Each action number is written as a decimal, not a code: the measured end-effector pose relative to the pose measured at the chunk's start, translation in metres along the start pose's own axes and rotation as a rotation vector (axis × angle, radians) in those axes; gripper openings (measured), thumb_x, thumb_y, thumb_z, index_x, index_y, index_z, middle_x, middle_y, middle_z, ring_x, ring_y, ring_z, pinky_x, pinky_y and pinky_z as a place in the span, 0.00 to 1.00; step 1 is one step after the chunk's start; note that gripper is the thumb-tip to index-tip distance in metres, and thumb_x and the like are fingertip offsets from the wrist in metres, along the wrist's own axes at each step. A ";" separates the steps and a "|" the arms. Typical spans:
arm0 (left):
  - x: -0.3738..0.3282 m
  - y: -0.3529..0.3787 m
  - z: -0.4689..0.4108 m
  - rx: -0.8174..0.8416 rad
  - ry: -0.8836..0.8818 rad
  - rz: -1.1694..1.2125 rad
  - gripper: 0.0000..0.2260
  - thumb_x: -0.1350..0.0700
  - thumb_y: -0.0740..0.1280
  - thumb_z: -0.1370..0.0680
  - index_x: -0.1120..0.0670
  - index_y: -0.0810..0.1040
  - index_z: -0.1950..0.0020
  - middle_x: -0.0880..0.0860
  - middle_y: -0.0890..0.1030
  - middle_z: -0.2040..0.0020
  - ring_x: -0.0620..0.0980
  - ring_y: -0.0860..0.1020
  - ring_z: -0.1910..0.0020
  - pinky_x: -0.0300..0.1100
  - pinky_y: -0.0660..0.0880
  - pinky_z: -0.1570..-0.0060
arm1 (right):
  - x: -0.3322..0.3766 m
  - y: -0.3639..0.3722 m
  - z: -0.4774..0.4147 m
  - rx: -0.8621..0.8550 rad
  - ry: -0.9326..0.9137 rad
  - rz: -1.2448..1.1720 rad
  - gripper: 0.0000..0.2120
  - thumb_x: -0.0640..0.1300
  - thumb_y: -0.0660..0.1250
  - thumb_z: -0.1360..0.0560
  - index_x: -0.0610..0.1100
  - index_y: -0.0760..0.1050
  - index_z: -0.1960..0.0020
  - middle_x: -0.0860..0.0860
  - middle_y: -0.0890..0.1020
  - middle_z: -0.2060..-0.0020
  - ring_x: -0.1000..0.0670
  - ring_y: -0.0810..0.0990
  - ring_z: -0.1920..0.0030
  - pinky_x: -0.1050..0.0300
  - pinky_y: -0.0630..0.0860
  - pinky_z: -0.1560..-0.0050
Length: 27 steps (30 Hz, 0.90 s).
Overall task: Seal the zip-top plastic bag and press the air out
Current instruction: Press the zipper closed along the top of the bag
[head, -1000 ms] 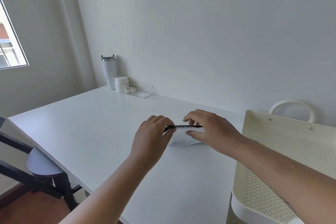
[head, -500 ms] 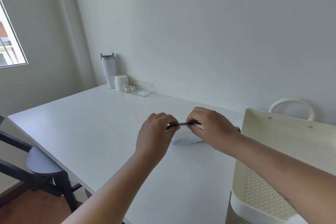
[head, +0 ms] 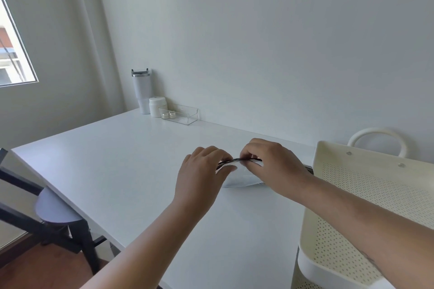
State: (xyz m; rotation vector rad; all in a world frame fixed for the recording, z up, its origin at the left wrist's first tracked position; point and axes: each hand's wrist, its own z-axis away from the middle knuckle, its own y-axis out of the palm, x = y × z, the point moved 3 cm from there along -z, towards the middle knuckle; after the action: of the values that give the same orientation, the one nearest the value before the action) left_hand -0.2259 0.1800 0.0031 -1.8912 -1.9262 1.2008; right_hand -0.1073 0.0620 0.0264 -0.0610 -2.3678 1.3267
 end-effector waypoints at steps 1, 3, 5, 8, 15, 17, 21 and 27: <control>0.004 -0.001 0.001 0.015 -0.011 0.020 0.07 0.48 0.72 0.25 0.48 0.81 0.49 0.42 0.82 0.54 0.46 0.75 0.52 0.43 0.71 0.52 | -0.002 -0.001 -0.001 -0.007 0.009 -0.008 0.05 0.45 0.66 0.23 0.52 0.76 0.57 0.59 0.79 0.59 0.55 0.77 0.58 0.54 0.76 0.57; 0.011 -0.003 0.003 0.024 -0.037 0.063 0.08 0.49 0.72 0.26 0.48 0.81 0.48 0.41 0.81 0.53 0.45 0.74 0.50 0.41 0.72 0.52 | -0.005 -0.002 -0.001 -0.015 0.023 -0.030 0.05 0.45 0.67 0.24 0.52 0.76 0.58 0.59 0.79 0.59 0.56 0.78 0.58 0.54 0.76 0.56; 0.013 -0.003 0.003 0.034 -0.056 0.086 0.03 0.52 0.71 0.24 0.48 0.80 0.52 0.40 0.80 0.56 0.45 0.74 0.51 0.39 0.71 0.54 | -0.006 -0.002 -0.001 -0.008 0.029 -0.044 0.05 0.46 0.67 0.24 0.53 0.76 0.58 0.60 0.79 0.59 0.56 0.77 0.58 0.55 0.76 0.57; 0.012 -0.002 0.002 0.031 -0.082 0.109 0.03 0.55 0.70 0.24 0.49 0.79 0.57 0.40 0.78 0.60 0.44 0.74 0.53 0.42 0.74 0.55 | -0.007 0.001 0.001 0.016 0.020 -0.035 0.04 0.47 0.67 0.24 0.54 0.74 0.57 0.60 0.78 0.58 0.56 0.77 0.58 0.57 0.74 0.59; 0.006 -0.002 -0.001 -0.005 -0.045 0.078 0.05 0.55 0.71 0.25 0.51 0.79 0.61 0.42 0.78 0.63 0.46 0.74 0.58 0.46 0.74 0.58 | -0.002 0.000 0.003 0.017 -0.006 -0.014 0.03 0.50 0.68 0.24 0.55 0.74 0.52 0.59 0.78 0.57 0.56 0.77 0.55 0.54 0.76 0.55; 0.006 -0.003 0.001 0.013 -0.039 0.078 0.04 0.53 0.71 0.25 0.50 0.81 0.59 0.42 0.80 0.62 0.46 0.74 0.56 0.45 0.73 0.57 | 0.001 0.000 0.003 0.018 -0.024 0.021 0.03 0.48 0.65 0.22 0.54 0.74 0.55 0.58 0.78 0.57 0.56 0.76 0.56 0.53 0.76 0.56; 0.016 -0.005 0.005 0.075 -0.100 0.164 0.06 0.50 0.74 0.27 0.46 0.82 0.51 0.37 0.80 0.58 0.42 0.75 0.52 0.38 0.72 0.54 | 0.001 0.000 0.003 0.017 -0.035 0.034 0.04 0.47 0.64 0.22 0.53 0.74 0.55 0.58 0.78 0.58 0.56 0.75 0.58 0.53 0.76 0.56; 0.027 -0.009 0.008 0.065 -0.142 0.279 0.04 0.56 0.73 0.26 0.46 0.82 0.57 0.40 0.82 0.60 0.40 0.77 0.55 0.28 0.69 0.57 | 0.000 -0.002 0.003 0.003 -0.035 0.006 0.04 0.46 0.65 0.22 0.53 0.74 0.56 0.59 0.78 0.58 0.56 0.75 0.56 0.53 0.76 0.56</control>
State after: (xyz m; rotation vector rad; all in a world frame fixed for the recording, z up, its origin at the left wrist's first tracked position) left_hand -0.2423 0.2025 -0.0069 -2.1460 -1.7033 1.4929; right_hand -0.1080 0.0583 0.0261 -0.0441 -2.3966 1.3443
